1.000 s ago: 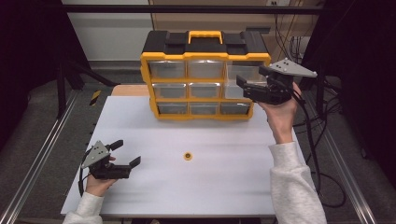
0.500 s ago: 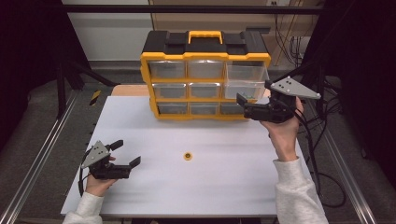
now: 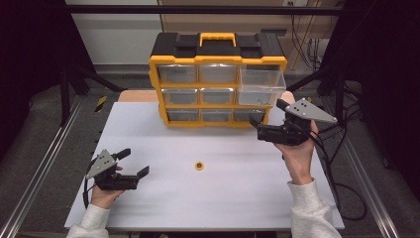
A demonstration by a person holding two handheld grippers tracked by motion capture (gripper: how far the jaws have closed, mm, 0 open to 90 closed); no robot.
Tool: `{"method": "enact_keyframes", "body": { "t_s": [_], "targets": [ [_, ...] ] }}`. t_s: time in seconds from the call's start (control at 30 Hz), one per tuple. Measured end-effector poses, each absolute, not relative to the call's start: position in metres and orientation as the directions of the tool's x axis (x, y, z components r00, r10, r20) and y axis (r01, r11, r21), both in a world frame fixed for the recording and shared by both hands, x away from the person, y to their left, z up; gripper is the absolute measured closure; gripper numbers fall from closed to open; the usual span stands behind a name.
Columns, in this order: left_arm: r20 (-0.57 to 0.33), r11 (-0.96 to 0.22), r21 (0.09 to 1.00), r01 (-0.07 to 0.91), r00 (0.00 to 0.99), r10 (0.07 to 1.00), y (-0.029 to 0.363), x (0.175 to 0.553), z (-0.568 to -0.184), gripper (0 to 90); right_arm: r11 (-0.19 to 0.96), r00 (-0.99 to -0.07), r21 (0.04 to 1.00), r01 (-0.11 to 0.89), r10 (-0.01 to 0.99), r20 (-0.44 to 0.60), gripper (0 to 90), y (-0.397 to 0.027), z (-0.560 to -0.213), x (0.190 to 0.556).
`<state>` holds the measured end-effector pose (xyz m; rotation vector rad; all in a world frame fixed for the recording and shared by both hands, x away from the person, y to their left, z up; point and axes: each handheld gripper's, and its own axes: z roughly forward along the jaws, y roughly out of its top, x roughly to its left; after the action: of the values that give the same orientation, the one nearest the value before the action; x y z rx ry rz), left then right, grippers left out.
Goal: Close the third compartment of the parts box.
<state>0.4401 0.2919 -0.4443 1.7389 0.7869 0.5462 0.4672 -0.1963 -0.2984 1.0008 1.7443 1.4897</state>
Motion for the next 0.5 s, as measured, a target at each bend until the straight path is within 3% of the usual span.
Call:
{"method": "enact_keyframes", "body": {
  "t_s": [0.13, 0.3, 0.5],
  "targets": [
    [-0.025, -0.181, 0.956, 0.233, 0.675, 0.738, 0.291, 0.44, -0.444, 2.7, 0.076, -0.513, 0.987, 0.141, 0.858, 0.007, 18.8, -0.195, -0.303, 0.463],
    [-0.025, -0.182, 0.955, 0.236, 0.673, 0.739, 0.291, 0.44, -0.444, 2.7, 0.091, -0.522, 0.984, 0.155, 0.853, 0.003, 45.5, -0.193, -0.309, 0.46],
    [-0.02, -0.185, 0.955, 0.23, 0.675, 0.738, 0.29, 0.439, -0.443, 2.7, 0.072, -0.508, 0.978, 0.195, 0.861, 0.038, 68.0, -0.191, -0.311, 0.463]
  ]
}}
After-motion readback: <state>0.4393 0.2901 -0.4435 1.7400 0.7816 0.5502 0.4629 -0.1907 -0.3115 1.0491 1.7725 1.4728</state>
